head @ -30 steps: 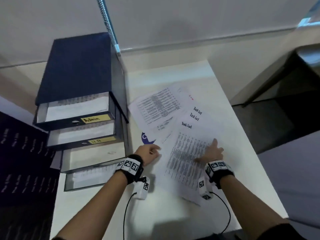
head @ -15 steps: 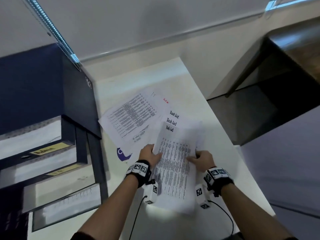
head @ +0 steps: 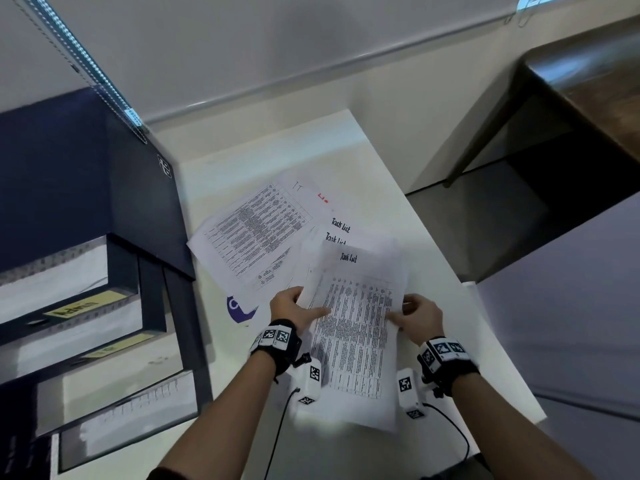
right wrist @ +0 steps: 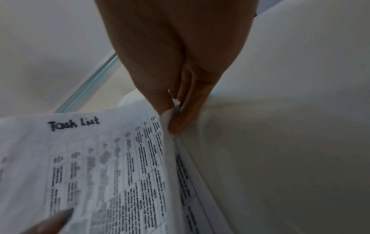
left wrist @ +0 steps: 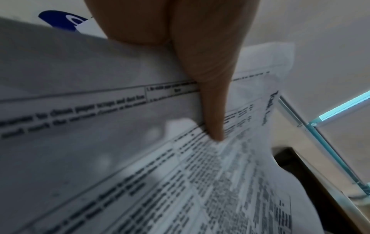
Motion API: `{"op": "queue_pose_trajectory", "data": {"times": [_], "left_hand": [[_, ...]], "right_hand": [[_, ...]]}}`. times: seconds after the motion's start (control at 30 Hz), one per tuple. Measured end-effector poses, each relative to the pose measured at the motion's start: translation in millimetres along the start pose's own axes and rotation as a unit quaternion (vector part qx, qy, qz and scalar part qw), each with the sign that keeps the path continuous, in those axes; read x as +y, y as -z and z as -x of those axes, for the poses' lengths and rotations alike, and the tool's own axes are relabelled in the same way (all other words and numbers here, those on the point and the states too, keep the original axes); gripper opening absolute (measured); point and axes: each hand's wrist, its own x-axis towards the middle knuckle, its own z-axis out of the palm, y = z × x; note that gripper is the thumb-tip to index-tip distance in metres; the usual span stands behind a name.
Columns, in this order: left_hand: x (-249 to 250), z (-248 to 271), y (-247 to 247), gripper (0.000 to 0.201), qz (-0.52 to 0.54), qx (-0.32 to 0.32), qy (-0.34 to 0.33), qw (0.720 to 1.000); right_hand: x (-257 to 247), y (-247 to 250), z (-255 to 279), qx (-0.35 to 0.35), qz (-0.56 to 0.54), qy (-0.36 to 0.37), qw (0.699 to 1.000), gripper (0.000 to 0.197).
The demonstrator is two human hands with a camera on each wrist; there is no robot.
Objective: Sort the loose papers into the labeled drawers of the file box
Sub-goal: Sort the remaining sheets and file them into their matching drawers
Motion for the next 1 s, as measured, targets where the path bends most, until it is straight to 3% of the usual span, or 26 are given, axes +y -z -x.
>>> {"op": "queue_pose_trajectory", "data": {"times": [0.1, 0.17, 0.3, 0.47, 0.67, 0.8, 1.0], "left_hand": [[-16.3, -11.2, -2.3, 0.079, 0.027, 0.049, -0.009, 0.998], [-23.7, -18.3, -1.0, 0.074, 0.020, 0.074, -0.014, 0.997], [-10.9, -15.5, 8.9, 0.041, 0.017, 0.101, -0.017, 0.995], [-9.2, -13.8, -2.1, 0.071, -0.023, 0.054, -0.022, 0.998], [-7.9, -14.1, -9.2, 0.039, -0.197, 0.011, -0.162, 0.967], [-3.2, -4.4, -12.0, 0.043, -0.223, 0.034, -0.296, 0.928], [-9.8, -5.6, -7.9, 0.043, -0.226, 0.023, -0.320, 0.920]], "right_hand": [[4.4, 9.1, -4.8, 0.017, 0.014, 0.001, 1.000, 0.030], [7.5, 17.7, -6.7, 0.033, 0.033, 0.002, 0.999, 0.027], [11.1, 23.9, -7.0, 0.037, 0.048, 0.001, 0.998, 0.027], [4.4, 16.9, -2.5, -0.005, 0.061, 0.008, 0.998, 0.019], [-7.4, 4.0, -3.1, -0.039, 0.105, 0.019, 0.994, 0.038], [-7.1, 1.5, -4.8, -0.047, 0.117, 0.003, 0.992, 0.036], [-3.8, 3.6, -4.7, -0.042, 0.129, -0.001, 0.991, 0.039]]}}
